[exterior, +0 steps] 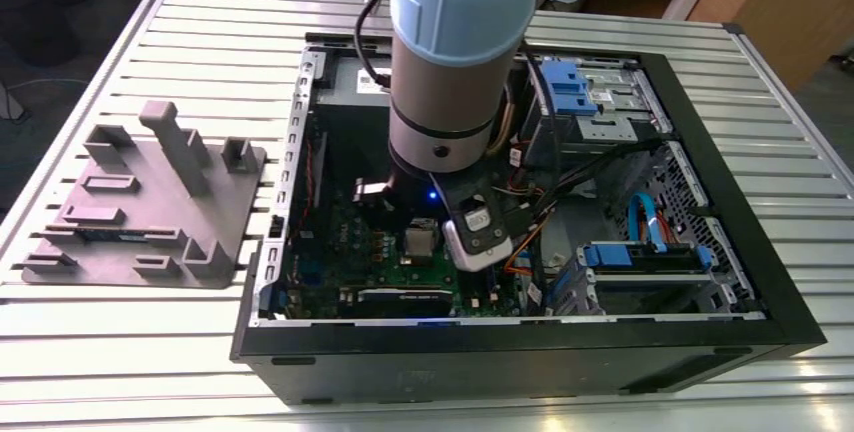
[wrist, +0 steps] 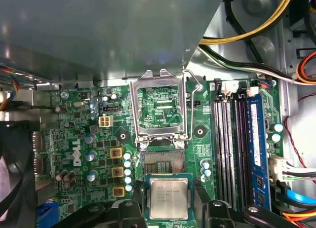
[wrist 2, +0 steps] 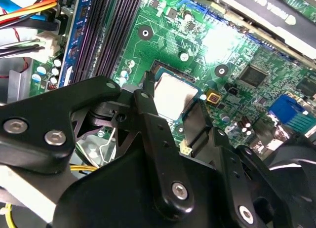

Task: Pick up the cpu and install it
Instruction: 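Place the cpu into insertion slot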

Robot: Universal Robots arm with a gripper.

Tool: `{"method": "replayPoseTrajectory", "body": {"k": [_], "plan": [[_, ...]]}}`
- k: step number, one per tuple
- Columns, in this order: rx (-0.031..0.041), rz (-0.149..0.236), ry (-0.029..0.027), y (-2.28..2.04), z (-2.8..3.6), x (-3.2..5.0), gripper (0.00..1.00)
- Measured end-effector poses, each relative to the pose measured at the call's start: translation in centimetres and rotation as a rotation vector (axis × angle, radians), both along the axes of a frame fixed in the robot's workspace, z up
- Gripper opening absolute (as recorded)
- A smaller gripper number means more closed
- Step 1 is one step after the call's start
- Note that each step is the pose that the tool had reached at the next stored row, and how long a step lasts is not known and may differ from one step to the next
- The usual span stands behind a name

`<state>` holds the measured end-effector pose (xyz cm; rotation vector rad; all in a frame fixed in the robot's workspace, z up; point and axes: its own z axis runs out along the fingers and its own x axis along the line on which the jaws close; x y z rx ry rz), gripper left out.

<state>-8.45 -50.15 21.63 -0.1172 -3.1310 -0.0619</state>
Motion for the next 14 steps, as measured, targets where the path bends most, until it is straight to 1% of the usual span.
{"method": "replayPoseTrajectory", "body": {"k": [4, 9, 14], "plan": [[0.0001, 0.013, 0.0000, 0.13, -0.35, 0.01, 0.47], [0.0001, 0.054, 0.0000, 0.17, -0.67, 0.00, 0.47], [0.0001, 0.060, 0.0000, 0.22, -1.17, -0.02, 0.47]]}}
